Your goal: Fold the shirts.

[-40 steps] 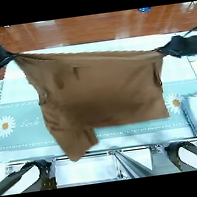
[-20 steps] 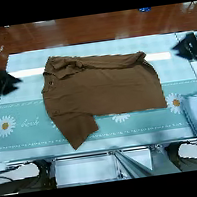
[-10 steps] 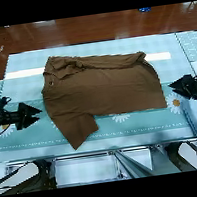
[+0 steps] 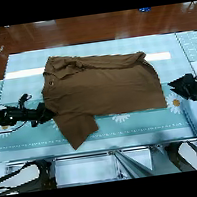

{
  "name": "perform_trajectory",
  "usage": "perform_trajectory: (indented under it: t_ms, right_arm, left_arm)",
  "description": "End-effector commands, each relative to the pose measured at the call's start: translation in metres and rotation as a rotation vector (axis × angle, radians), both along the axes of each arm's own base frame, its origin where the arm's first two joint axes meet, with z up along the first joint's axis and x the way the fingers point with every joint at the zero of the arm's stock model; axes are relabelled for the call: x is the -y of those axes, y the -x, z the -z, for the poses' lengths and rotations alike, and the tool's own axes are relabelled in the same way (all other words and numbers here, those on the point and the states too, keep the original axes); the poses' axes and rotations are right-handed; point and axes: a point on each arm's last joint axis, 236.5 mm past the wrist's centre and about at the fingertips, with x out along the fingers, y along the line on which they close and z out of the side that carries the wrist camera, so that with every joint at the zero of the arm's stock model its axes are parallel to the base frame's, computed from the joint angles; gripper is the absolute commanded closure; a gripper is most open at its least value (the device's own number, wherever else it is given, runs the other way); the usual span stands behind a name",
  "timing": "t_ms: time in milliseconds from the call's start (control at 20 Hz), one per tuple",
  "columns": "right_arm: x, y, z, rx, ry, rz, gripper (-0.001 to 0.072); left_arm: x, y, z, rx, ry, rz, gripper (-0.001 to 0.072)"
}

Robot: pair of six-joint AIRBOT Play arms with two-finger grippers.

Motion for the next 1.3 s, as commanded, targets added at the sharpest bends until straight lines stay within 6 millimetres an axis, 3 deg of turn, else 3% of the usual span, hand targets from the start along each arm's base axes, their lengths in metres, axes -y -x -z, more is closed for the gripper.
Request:
perform_trajectory:
  t_ms: [0,100,150,300,400,900,1000,1050,1100,1150,1250]
  right_arm:
    - [0.041,0.017,0.012,-0.051,0.047,0.11,0.0309]
    - [0.061,0.06,0.046,-0.23,0.086,0.159,0.0309]
    - [0.057,0.078,0.062,-0.297,0.066,0.173,0.0309]
    - [0.029,0.096,0.092,-0.363,-0.002,0.158,0.031]
    - [0.016,0.099,0.101,-0.393,-0.014,0.109,0.0309]
    - [-0.018,0.025,0.126,-0.32,-0.131,0.06,0.031]
    - [-0.029,0.011,0.129,-0.32,-0.14,0.021,0.0366]
    - [-0.032,0.003,0.126,-0.312,-0.135,-0.006,0.0456]
    - [-0.035,-0.004,0.121,-0.291,-0.123,-0.046,0.0666]
    - [-0.039,-0.014,0.11,-0.253,-0.119,-0.084,0.0688]
    - [-0.051,-0.035,0.071,-0.162,-0.125,-0.209,0.0689]
  left_arm:
    - [0.006,-0.001,0.004,0.001,-0.005,0.024,0.0687]
    - [0.006,-0.002,0.004,0.003,-0.007,0.023,0.0687]
    - [0.006,-0.002,0.004,0.003,-0.008,0.022,0.0687]
    - [0.006,-0.002,0.004,0.003,-0.008,0.022,0.0687]
    - [0.005,-0.002,0.005,0.004,-0.009,0.021,0.0687]
    - [0.004,-0.003,0.005,0.008,-0.015,0.017,0.0687]
    - [0.004,-0.003,0.005,0.029,-0.018,0.04,0.0687]
    - [0.004,-0.004,0.006,0.033,-0.02,0.039,0.0687]
    - [0.004,-0.006,0.005,0.037,-0.018,0.03,0.0687]
    - [0.005,-0.012,0.002,0.049,-0.007,0.015,0.0687]
    - [0.006,-0.034,-0.022,0.117,0.016,0.005,0.0687]
